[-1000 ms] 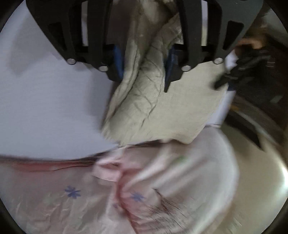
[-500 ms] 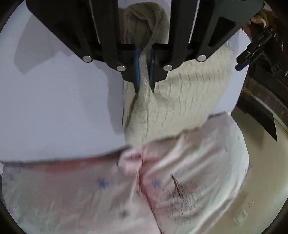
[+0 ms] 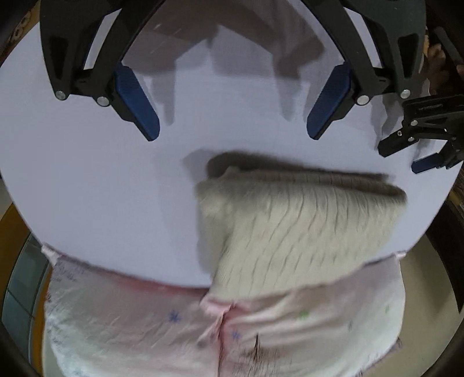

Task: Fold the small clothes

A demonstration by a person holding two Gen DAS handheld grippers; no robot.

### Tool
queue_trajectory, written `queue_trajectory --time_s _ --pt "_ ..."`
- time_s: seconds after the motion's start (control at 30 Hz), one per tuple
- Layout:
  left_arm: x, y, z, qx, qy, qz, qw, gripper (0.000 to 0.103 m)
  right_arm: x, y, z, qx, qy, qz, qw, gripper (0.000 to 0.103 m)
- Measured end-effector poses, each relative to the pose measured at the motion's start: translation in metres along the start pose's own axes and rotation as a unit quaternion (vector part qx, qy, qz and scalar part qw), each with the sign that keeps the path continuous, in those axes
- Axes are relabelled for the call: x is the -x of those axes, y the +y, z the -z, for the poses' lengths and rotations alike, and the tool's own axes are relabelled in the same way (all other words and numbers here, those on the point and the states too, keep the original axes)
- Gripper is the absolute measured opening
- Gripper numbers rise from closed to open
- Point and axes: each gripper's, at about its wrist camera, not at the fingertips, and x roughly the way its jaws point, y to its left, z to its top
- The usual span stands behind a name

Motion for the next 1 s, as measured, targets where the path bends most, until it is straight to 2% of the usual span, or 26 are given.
queue_trajectory --time_s 0.17,1.0 --pt "0.001 0.007 0.001 0.015 -0.008 -0.005 0.9998 0.102 -0.01 0.01 0.001 0.014 0.01 0.026 1.0 0.101" --pt "0.003 0.006 0.003 0.012 -0.01 -0.005 0.9999 0.102 -0.014 0.011 0.002 0.012 0.006 0.025 1.0 0.101"
